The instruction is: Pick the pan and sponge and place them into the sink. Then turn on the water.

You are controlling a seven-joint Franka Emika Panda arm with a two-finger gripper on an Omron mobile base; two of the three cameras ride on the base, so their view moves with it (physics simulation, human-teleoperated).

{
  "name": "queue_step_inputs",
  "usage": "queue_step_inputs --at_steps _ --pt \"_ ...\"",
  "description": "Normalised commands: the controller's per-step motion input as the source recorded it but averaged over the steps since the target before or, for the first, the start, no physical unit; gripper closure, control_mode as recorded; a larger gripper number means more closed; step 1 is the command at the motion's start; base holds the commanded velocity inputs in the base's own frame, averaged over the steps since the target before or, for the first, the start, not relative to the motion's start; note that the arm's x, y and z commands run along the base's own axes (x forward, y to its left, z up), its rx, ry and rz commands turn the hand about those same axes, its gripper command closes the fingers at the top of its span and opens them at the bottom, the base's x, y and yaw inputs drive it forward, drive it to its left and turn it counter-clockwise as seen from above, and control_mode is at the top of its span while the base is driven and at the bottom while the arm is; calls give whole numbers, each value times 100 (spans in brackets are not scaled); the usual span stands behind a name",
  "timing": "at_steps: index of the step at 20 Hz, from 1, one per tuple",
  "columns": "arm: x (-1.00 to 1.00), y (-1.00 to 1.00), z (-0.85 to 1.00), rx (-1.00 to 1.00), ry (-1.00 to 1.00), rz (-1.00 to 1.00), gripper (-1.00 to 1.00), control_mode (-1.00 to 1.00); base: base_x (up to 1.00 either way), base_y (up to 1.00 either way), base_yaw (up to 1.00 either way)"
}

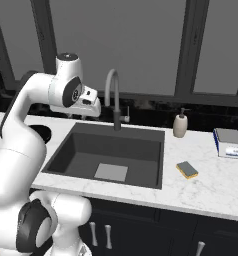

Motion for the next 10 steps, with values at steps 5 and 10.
queue_step_inputs --at_steps 5,10 --pt "-43 39 -9 -1 -2 2 -100 -100 0 0 0" --pt "-51 99 -34 -7 0 3 -100 -100 0 0 0"
